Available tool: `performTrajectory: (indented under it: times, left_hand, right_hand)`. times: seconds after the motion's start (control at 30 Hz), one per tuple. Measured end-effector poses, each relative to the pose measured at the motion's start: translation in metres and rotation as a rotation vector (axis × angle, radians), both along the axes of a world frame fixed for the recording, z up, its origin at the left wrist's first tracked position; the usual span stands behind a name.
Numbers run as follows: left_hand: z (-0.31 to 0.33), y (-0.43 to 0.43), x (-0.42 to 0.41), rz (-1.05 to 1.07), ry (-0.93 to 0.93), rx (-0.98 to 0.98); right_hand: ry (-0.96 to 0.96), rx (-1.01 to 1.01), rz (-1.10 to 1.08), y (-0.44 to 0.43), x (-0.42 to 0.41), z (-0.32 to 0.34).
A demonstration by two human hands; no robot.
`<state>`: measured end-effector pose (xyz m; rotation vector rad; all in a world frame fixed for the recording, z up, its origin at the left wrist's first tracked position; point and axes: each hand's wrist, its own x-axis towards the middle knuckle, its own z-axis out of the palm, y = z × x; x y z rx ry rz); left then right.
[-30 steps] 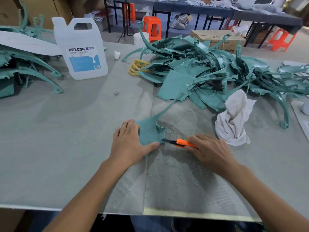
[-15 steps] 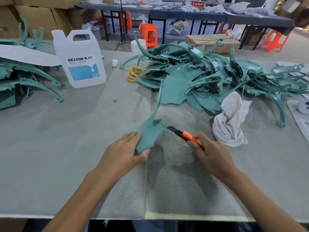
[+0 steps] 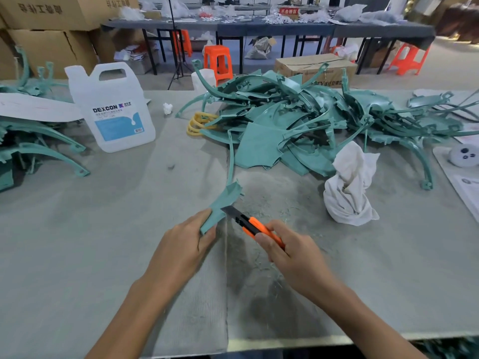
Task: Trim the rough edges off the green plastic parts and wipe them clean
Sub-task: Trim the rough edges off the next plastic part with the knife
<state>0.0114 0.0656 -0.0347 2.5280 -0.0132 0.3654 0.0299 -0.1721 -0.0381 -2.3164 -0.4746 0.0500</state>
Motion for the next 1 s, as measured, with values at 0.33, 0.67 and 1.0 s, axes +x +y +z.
performTrajectory:
  times: [0.33,0.67,1.0]
  left_hand:
    - [-0.008,0.003,0.000,-0.022,-0.012,-0.013]
    - [-0.008,0.021,0.017,0.015,-0.025,-0.041]
    - [-0.010,0.028,0.025,0.035,-0.002,-0.090]
  right_hand:
    - [-0.132,-0.064,-0.184,-0.001,0.031,0.008]
    - [-0.129,0.057,-0.078,0.041,0.014,-0.005]
    - [-0.174,0.026,-0.101,0.047,0.024,0.004]
